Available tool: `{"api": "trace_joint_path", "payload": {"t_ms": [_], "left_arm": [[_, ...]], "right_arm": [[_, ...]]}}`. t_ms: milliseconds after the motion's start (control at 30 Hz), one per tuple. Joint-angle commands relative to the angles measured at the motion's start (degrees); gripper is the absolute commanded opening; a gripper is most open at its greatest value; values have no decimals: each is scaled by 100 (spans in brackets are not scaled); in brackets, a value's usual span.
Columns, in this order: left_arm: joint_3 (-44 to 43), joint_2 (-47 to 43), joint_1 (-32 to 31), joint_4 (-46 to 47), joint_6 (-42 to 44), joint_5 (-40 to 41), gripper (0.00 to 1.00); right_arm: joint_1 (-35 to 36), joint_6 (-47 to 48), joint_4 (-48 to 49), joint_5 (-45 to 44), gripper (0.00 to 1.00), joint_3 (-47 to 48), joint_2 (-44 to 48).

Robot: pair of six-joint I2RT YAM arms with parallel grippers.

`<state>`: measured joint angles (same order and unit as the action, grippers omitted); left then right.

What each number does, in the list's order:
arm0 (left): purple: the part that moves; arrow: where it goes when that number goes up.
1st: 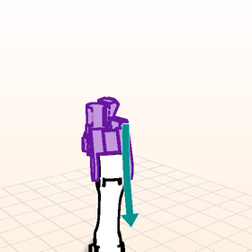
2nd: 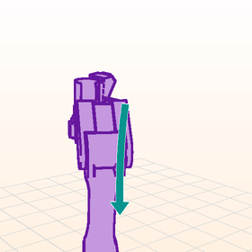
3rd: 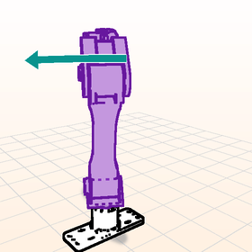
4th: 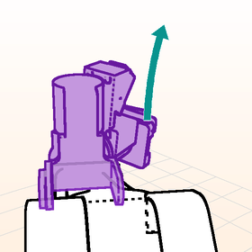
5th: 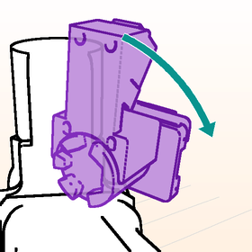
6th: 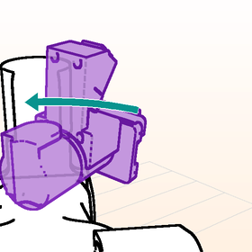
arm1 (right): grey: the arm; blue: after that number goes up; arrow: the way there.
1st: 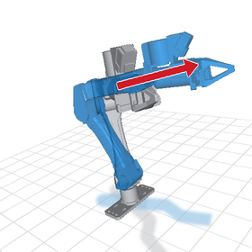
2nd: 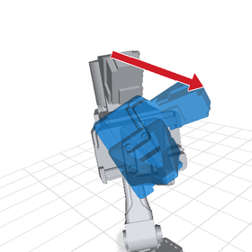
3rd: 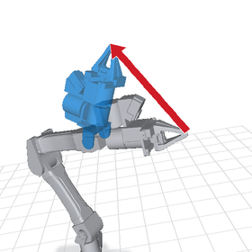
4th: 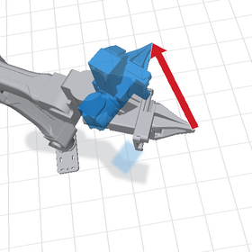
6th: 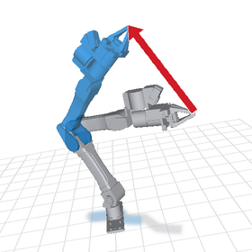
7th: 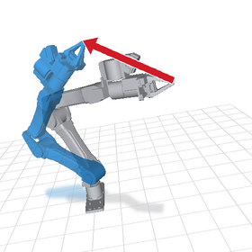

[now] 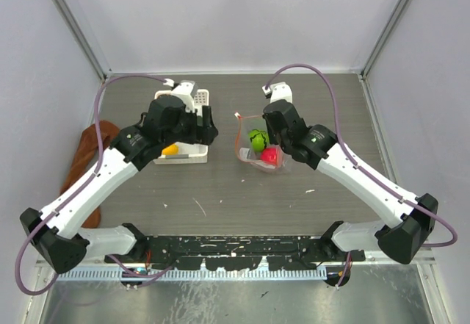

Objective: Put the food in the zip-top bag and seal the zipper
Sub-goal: Pick up the fake fruit from the bin.

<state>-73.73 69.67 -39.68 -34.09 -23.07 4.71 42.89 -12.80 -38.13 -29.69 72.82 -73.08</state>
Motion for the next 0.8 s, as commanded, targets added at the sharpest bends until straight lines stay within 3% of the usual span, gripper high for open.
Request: {"api": "trace_joint_path", "payload": {"t_ms": [0, 300, 767], "left_arm": [[84, 25, 396, -320, 245, 670, 84], [138, 555, 1054, -751, 566, 1427, 99], [-512, 2600, 2010, -1534, 1014, 1532, 98]], "right_arm": [[-27, -85, 350, -195, 0, 38, 251], [-28, -74, 306, -146, 1, 37, 150], [-27, -57, 348, -2, 3, 26, -41]]}}
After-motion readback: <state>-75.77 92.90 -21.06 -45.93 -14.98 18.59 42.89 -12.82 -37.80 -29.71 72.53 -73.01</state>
